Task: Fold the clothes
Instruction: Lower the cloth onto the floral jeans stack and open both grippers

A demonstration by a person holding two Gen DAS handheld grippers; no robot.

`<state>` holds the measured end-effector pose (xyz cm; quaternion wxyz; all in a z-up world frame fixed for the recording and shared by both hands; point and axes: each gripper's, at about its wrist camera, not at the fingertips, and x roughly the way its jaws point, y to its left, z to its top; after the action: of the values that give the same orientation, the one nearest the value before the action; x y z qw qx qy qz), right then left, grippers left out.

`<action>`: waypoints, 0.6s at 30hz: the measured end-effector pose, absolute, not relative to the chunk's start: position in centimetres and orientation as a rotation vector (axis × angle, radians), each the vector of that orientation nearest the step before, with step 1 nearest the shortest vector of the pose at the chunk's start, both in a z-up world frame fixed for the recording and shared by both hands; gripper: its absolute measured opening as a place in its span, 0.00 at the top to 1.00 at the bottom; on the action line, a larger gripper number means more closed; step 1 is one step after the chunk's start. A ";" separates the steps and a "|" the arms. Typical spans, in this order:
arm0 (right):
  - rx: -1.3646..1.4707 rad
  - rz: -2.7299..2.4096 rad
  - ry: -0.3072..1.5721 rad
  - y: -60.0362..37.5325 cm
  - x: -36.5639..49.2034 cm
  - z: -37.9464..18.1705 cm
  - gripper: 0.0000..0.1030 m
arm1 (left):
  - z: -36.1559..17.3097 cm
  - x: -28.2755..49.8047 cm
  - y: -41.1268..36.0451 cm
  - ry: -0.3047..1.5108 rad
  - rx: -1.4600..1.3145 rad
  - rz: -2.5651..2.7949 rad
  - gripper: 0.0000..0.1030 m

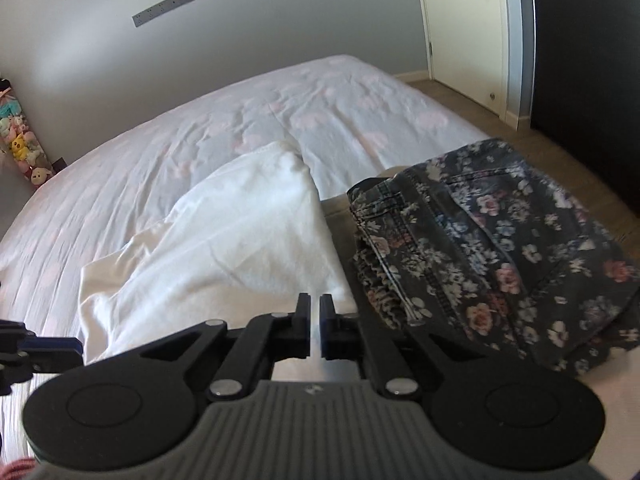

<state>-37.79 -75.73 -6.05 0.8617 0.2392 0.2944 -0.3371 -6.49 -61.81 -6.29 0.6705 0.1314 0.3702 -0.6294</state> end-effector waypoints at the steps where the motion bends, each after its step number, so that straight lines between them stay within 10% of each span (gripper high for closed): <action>1: 0.497 -0.711 0.615 -75.1 -38.5 -5.9 0.93 | -6.0 -7.5 -61.6 0.816 0.322 -1.445 0.86; 18: 0.614 -0.868 0.656 -71.3 -44.7 -11.1 0.96 | -9.4 -10.9 -61.1 0.764 0.652 -1.407 0.92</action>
<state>-44.68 -71.29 -11.15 0.8111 0.2874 0.3072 -0.4063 -10.92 -61.11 -9.44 0.6491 0.2870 0.3360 -0.6192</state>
